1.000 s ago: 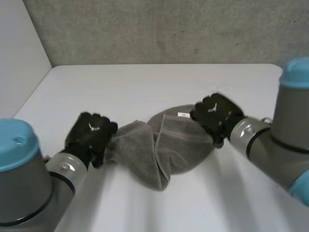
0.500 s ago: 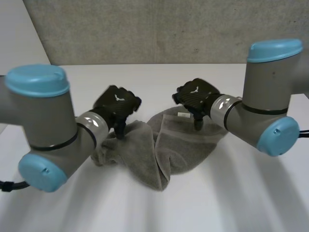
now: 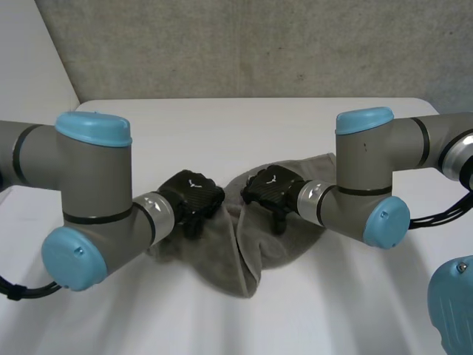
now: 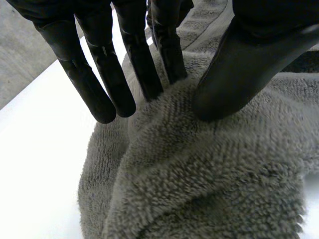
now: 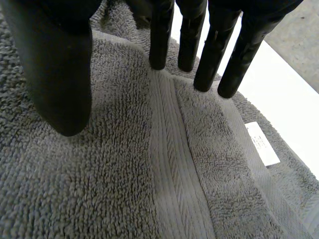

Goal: Fold the towel.

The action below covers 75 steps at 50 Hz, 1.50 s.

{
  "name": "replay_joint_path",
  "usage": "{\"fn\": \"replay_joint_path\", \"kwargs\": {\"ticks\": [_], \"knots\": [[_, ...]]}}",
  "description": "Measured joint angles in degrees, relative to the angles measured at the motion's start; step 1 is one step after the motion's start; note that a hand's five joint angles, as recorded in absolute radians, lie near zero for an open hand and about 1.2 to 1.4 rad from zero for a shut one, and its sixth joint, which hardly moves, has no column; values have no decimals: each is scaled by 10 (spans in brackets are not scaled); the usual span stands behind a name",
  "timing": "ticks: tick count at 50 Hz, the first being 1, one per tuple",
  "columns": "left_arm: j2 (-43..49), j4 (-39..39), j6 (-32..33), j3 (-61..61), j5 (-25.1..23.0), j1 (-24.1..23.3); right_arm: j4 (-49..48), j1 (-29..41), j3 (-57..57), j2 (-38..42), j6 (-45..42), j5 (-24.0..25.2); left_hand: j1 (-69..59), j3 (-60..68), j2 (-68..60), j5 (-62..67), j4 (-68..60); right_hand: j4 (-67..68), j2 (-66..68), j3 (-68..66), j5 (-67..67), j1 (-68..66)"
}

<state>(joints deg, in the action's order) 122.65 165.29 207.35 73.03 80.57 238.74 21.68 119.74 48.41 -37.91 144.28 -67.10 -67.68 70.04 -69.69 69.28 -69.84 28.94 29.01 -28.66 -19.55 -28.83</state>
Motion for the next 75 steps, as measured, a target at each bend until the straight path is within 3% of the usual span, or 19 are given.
{"fn": "replay_joint_path", "kwargs": {"ticks": [4,8,11,20,33,35,38,40,48,57,64,68,70,75], "knots": [[-18,1,0,19,1,1,0,2,1,-1,2,-1,-60,65,-60,64,-63,131,133,-133,-127,-133],[-33,2,0,36,2,2,-1,3,3,-2,4,-5,-101,149,-129,132,-141,370,373,-370,-369,-371],[-39,3,-1,44,4,2,-1,2,8,-2,5,-9,-105,175,-141,151,-167,468,461,-467,-471,-471],[-56,5,-4,68,6,14,-2,-9,46,-25,30,-31,-105,177,-141,152,-169,477,461,-473,-477,-472],[-188,17,-25,217,2,42,-10,-74,226,-186,37,-42,-105,178,-141,152,-169,477,461,-473,-476,-472],[-217,31,-29,254,2,43,-17,-78,246,-207,35,-39,-105,179,-143,152,-169,411,403,-412,-405,-403],[-250,57,-31,293,2,43,-36,-76,253,-220,33,-33,-105,180,-143,152,-169,165,153,-167,-158,-162],[-266,74,-32,312,3,43,-49,-71,249,-223,33,-27,-105,180,-143,152,-169,96,90,-98,-80,-96],[-304,109,-33,342,6,42,-92,-12,176,-183,35,10,-105,180,-143,152,-169,71,82,-77,-53,-78],[-307,109,-41,341,6,58,-37,37,57,-59,25,22,-105,180,-143,152,-169,71,82,-77,-55,-78],[-306,110,-53,338,6,74,-4,44,18,-6,-7,16,-105,180,-143,152,-169,94,90,-99,-92,-99],[-306,110,-62,335,5,79,-1,44,10,4,-23,10,-105,180,-143,152,-169,270,269,-272,-267,-272],[-306,110,-66,333,4,81,-2,43,8,4,-24,6,-105,180,-143,152,-169,409,406,-409,-409,-421],[-305,111,-69,327,4,83,-7,41,9,-5,-12,-7,-105,180,-143,152,-169,478,454,-474,-472,-467]]}}
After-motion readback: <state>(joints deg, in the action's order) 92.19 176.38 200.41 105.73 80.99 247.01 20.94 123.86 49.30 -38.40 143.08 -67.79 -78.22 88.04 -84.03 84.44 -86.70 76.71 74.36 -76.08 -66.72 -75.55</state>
